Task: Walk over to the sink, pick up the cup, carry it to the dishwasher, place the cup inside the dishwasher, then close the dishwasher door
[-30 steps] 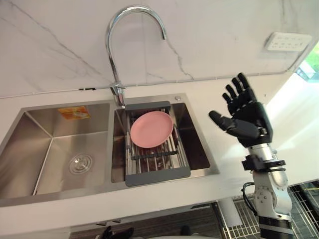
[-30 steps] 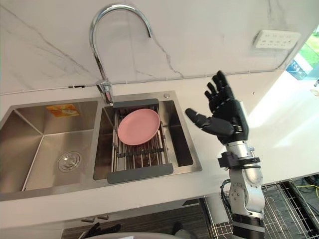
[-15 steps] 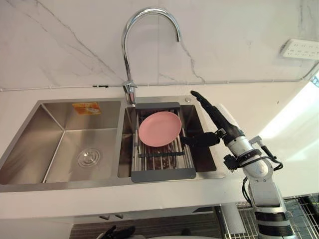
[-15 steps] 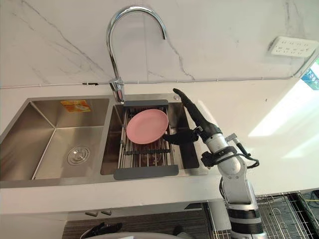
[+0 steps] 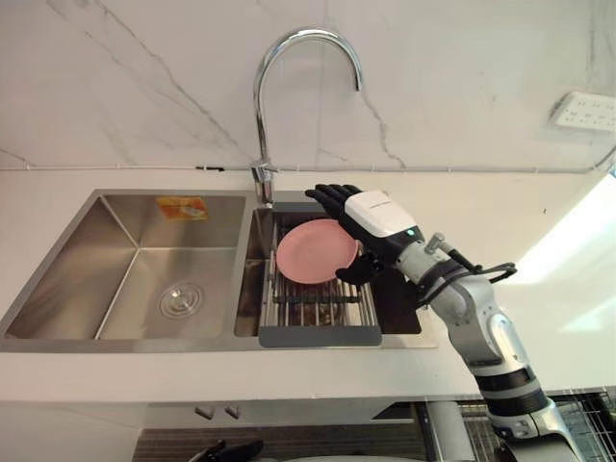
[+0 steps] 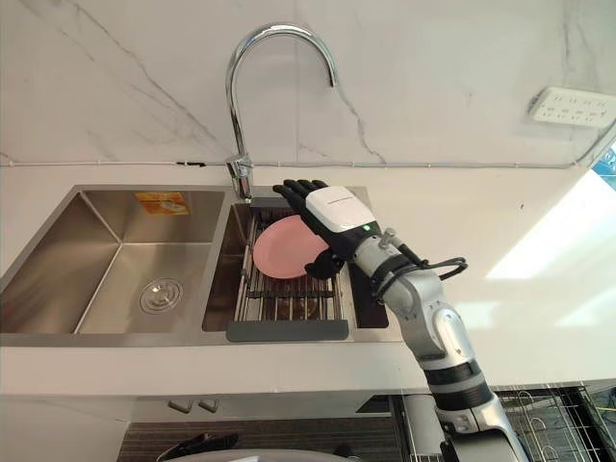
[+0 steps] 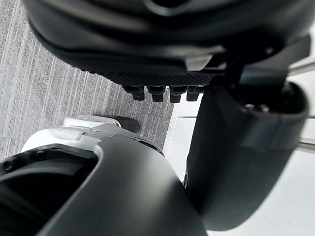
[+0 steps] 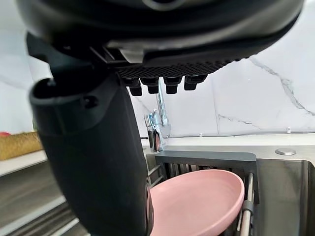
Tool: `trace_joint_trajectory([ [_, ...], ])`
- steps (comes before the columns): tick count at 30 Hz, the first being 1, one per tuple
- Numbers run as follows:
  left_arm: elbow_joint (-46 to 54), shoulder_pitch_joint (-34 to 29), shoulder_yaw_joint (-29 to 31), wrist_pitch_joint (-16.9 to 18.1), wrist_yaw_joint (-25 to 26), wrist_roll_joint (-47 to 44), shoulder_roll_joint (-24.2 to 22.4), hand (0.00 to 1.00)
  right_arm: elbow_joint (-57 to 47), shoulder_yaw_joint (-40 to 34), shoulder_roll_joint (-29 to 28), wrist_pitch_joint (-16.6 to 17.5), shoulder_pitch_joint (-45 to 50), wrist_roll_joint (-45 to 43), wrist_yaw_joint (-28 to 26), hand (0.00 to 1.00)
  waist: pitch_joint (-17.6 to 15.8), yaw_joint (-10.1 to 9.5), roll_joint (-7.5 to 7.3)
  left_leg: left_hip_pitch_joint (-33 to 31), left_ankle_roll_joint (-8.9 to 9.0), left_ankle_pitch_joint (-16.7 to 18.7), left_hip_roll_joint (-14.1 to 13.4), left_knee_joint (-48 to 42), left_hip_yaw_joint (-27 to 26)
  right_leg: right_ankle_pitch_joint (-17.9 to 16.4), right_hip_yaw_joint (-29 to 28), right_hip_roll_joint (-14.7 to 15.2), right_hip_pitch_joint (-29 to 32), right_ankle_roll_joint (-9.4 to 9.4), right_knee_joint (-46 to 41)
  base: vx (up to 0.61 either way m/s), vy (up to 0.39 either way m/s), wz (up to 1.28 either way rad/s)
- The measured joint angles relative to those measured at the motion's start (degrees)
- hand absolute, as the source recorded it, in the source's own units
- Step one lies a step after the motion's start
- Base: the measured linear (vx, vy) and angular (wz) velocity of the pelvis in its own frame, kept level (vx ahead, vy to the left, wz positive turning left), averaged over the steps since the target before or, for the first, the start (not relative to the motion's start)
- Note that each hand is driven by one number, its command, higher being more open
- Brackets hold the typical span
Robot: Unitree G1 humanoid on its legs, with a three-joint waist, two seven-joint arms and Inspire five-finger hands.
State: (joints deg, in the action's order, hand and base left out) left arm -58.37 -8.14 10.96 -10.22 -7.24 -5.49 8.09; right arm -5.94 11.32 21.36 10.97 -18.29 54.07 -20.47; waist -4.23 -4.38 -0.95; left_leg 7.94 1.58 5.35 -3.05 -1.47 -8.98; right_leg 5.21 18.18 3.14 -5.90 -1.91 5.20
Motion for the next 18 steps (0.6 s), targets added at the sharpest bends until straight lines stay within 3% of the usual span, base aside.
trace_joint_trajectory([
  [7, 0.09, -0.05, 1.55, -0.47, -0.76, 0.53, -0.20, 1.00, 13.22, 5.41, -0.08, -1.97, -1.58, 6.90, 1.83, 1.00, 0.24, -0.56, -0.59, 0.59, 0.20, -1.58, 0.23, 2.51, 0.74, 0.00, 1.14, 0.15, 0.11, -0.03, 0.00, -0.02, 0.008, 0.08],
  [12, 0.18, -0.08, 2.73, -0.59, -1.48, 1.00, -0.26, 1.00, 17.54, 7.05, -0.09, -3.51, -3.09, 7.26, 2.43, 1.00, 0.20, -0.55, -0.62, 0.59, 0.34, -2.12, 0.26, 3.33, 1.20, -0.01, 1.66, 0.15, 0.38, -0.03, -0.01, -0.01, 0.001, 0.02],
  [18, 0.43, -0.15, 3.30, -0.83, -1.76, 0.99, -0.40, 1.00, 22.16, 7.35, -0.36, -4.82, -5.86, 9.55, 6.93, 1.00, 0.17, -0.66, -0.68, 0.37, 0.52, -2.49, 0.28, 3.60, 2.12, -0.01, 2.61, 0.23, 0.34, -0.04, -0.01, -0.02, 0.004, 0.08],
])
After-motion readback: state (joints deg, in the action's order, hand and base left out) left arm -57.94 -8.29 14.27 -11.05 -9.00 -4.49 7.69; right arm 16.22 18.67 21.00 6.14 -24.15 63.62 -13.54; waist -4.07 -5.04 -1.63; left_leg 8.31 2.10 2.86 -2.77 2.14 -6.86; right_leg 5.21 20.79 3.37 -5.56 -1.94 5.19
